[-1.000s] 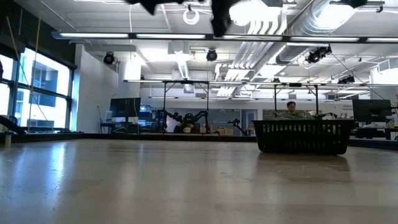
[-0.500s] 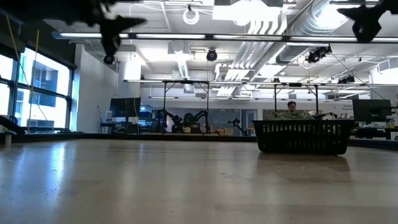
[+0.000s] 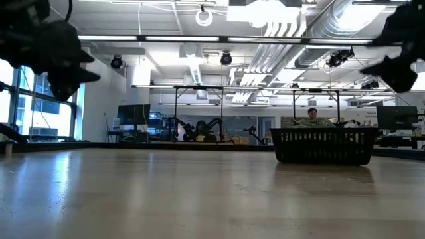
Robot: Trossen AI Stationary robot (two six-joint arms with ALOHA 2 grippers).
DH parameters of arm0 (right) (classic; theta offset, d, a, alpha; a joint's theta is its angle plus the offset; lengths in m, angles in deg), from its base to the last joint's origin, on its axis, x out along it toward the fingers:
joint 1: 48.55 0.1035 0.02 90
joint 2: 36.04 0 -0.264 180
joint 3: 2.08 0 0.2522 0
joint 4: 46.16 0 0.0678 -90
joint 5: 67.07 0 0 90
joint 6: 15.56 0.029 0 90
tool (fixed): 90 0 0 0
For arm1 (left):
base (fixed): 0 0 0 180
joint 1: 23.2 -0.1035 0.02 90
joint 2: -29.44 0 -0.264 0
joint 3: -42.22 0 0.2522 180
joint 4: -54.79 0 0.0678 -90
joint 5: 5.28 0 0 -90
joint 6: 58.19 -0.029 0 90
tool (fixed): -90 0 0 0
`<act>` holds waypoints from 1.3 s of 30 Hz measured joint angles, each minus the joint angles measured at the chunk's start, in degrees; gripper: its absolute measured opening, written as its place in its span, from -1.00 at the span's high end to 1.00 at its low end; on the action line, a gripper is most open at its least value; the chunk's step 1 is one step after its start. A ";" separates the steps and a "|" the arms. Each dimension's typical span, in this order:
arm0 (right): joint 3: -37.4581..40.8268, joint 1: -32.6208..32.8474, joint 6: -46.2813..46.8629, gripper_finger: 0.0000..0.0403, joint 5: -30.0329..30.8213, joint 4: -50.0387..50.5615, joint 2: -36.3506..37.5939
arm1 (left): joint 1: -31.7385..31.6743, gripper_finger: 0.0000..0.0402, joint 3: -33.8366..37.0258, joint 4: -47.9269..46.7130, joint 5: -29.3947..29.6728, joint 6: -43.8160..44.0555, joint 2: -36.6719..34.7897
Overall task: Pick and place Stevia / Truvia into bins
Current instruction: Return to Home Position
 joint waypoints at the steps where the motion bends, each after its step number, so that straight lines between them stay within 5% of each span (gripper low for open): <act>1: 0.85 0.00 -0.08 -0.29 -1.83 1.41 -0.01 | 0.00 -0.08 0.00 -2.54 -0.02 0.00 -1.11; 4: 2.89 0.00 -1.24 -0.29 -7.17 3.86 0.04 | 0.00 -0.08 -0.24 -9.92 -0.01 0.01 -3.39; 13: 6.85 0.53 0.29 -0.29 -25.49 12.27 -0.15 | 0.00 -0.08 0.20 -7.28 -1.26 0.02 -3.43; 22: 6.87 -2.03 -0.82 -0.29 -25.66 12.57 0.83 | 0.00 -0.08 1.06 -2.80 -0.93 0.02 -3.41; 29: 6.87 -3.02 -0.84 -0.29 -25.47 12.53 -0.09 | 0.00 -0.08 5.85 13.62 -1.01 0.02 -3.41; 39: 6.86 -3.02 -0.85 -0.29 -25.44 12.51 -0.11 | 1.55 -0.08 6.25 15.06 -1.30 0.02 -2.79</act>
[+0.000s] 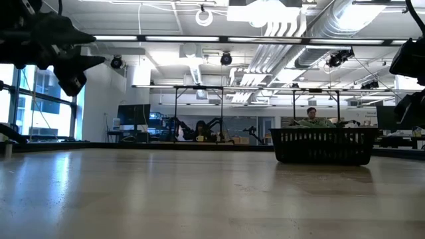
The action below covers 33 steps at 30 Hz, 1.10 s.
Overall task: Pick and place Stevia / Truvia into bins
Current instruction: Return to Home Position
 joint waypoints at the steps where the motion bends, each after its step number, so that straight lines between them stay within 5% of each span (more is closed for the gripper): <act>1: -0.01 0.00 0.00 -0.29 0.00 -0.01 0.00 | -0.02 -0.08 -0.09 -0.55 -0.40 -0.01 0.62; 16: -0.04 -2.45 -0.40 -0.29 -0.24 -0.26 0.90 | -0.03 -0.08 -0.24 -1.35 -2.20 0.39 10.38; 23: -0.04 -12.98 -28.64 -0.29 -16.96 -3.92 0.92 | -0.02 -0.08 -0.24 -1.28 -2.20 0.39 10.33; 26: 0.48 -18.25 -30.66 -0.29 -22.97 -5.84 0.95 | -0.04 -0.08 -0.24 -1.25 -2.17 0.40 10.30; 33: 0.54 -25.18 -32.89 -0.29 -19.84 -5.24 0.96 | -0.04 -0.08 -0.26 -1.23 -2.04 0.42 10.31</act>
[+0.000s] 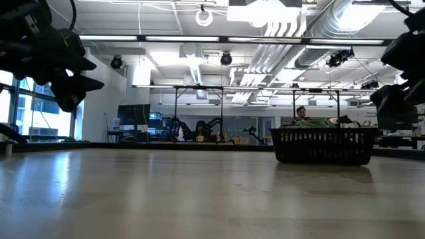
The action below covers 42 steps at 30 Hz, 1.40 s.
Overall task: Pick and place Stevia / Truvia into bins
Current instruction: Return to Home Position
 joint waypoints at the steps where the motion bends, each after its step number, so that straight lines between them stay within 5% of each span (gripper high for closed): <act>1: 0.17 -0.43 -0.99 -0.29 2.37 -0.14 0.00 | 0.01 -0.08 0.00 0.01 0.00 0.00 -0.01; 5: 0.28 -1.16 5.51 -0.29 9.20 0.38 0.02 | 0.01 -0.08 0.00 0.01 0.02 0.00 -0.01; 9: 0.21 -1.30 2.19 -0.29 11.81 -1.43 0.00 | 0.00 -0.08 -0.02 -0.03 0.02 0.00 -0.01; 12: 0.19 -1.51 4.30 -0.29 12.90 -8.96 0.02 | 0.00 -0.08 -0.04 -0.06 0.04 0.00 -0.01; 18: 7.79 1.85 -16.26 -0.29 12.36 -40.24 -0.71 | 0.01 -0.08 -0.07 -0.12 0.09 0.01 -0.01; 21: 9.18 2.73 -14.98 -0.29 12.64 -46.50 -1.64 | 0.00 -0.08 -0.07 -0.13 0.16 0.02 -0.01; 42: 9.26 -9.74 -17.47 -0.29 3.89 -43.96 0.07 | 0.00 -0.08 -0.09 -0.15 0.15 0.02 -0.01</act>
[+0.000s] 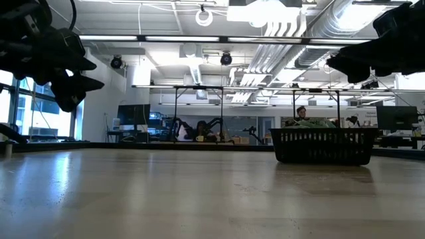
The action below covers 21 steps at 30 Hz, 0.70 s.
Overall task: Pick and place Stevia / Truvia into bins
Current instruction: Return to Home Position
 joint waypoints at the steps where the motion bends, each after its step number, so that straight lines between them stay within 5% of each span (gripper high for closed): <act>1: 0.00 0.21 0.61 -0.29 0.35 0.02 0.00 | 0.00 -0.08 0.00 0.00 0.00 0.00 0.00; 21: 0.02 0.32 4.93 -0.29 1.54 0.28 -0.66 | 0.01 -0.08 -0.01 -0.01 -0.07 0.00 0.02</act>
